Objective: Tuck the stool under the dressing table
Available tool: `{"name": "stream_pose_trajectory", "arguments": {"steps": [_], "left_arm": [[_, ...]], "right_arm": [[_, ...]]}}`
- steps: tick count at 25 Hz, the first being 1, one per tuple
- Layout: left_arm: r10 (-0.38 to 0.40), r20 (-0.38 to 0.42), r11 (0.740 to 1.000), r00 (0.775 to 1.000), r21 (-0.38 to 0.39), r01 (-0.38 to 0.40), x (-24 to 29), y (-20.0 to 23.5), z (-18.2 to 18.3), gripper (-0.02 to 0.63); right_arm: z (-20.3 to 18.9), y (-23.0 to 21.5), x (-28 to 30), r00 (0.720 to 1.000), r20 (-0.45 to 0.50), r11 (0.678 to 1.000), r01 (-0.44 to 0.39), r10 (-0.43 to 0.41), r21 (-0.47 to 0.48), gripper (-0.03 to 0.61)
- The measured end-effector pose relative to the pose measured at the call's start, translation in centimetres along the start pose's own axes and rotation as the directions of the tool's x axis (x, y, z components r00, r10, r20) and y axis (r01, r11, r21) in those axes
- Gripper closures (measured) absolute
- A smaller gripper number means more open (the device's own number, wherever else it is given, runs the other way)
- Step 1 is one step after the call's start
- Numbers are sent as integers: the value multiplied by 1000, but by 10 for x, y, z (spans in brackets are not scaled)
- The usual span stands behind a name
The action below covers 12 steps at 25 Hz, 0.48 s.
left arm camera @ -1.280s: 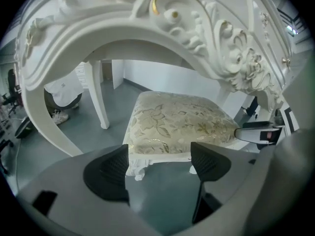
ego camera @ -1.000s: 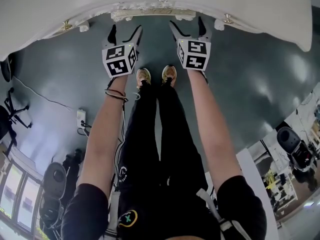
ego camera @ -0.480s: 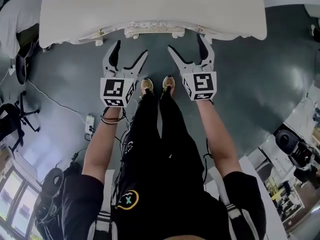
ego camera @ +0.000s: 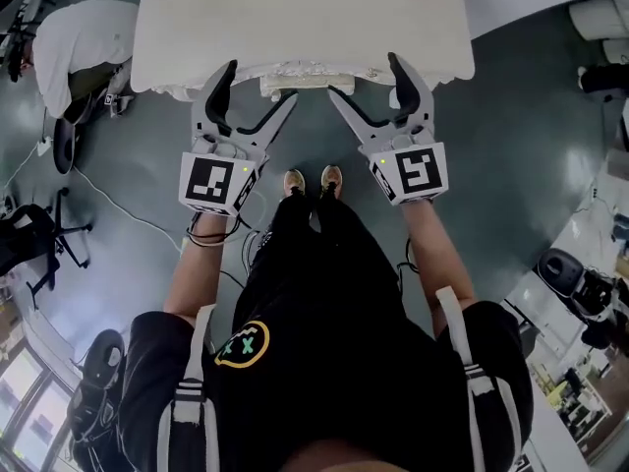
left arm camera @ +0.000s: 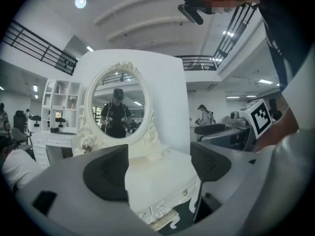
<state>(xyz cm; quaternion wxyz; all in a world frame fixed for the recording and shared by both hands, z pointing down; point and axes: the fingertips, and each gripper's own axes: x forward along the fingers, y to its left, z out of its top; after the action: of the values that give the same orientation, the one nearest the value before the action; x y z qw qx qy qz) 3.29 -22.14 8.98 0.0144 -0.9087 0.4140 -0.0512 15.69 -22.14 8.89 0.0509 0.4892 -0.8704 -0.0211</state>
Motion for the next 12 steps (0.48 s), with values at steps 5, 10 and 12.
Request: {"name": "stream_pose_trajectory", "arguments": {"steps": [5,10,12], "left_arm": [[13,72,999,997,47,-16,-26,1,64,206],[9,108,999,994,44,-14,-37,17,90,206],[-11,108,999,994,48,6,-36,11,95,207]], "right_arm": [[81,23,-11,996,90,999,-21,26,-47,144],[112,36,-2,992,119,996,-22,32,-82,148],[110,33,-6,994,98,992,-34,46,-124,154]]}}
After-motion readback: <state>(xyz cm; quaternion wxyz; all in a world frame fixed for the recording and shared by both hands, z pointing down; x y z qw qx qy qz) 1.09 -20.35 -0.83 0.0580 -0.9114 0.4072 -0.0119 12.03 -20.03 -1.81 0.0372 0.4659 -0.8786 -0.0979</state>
